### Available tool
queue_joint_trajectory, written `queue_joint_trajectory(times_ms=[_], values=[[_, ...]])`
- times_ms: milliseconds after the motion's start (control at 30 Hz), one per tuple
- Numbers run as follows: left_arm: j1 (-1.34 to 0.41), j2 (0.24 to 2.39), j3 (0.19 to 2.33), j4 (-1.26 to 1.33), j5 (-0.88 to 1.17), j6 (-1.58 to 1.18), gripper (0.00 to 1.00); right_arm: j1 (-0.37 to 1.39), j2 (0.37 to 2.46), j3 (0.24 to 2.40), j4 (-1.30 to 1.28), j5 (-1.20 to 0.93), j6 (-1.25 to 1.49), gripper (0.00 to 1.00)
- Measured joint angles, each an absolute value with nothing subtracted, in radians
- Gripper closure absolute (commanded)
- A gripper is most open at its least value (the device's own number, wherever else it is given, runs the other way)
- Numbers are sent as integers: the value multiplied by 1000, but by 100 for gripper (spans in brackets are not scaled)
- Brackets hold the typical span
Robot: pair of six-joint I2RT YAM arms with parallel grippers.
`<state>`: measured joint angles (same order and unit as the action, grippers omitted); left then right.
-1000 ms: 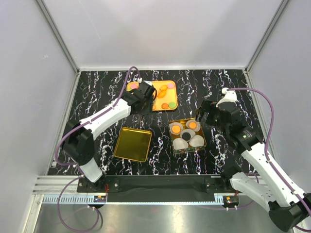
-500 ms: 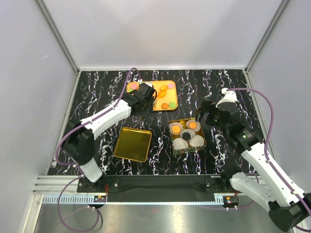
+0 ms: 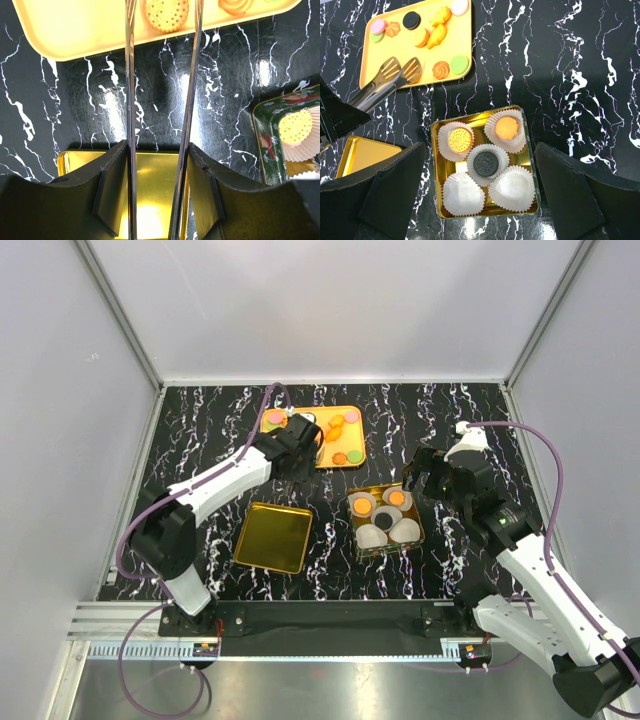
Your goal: Pack the cookies
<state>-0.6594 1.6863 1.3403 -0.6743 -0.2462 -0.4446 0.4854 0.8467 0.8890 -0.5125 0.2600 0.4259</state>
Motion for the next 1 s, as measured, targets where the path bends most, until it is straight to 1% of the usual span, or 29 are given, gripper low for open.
queue_joint_trajectory(times_ms=[233, 300, 433, 767, 1000], values=[[-667, 1693, 1319, -671, -246, -445, 50, 485, 847, 885, -510, 260, 426, 0], [-668, 1695, 1317, -671, -246, -445, 55, 485, 847, 883, -506, 260, 426, 0], [-670, 1700, 1317, -670, -247, -445, 58, 485, 847, 882, -499, 260, 426, 0], [-671, 1701, 1320, -673, -267, -442, 59, 485, 847, 882, -498, 260, 426, 0], [-671, 1701, 1366, -701, -296, -427, 59, 485, 847, 882, -498, 260, 426, 0]])
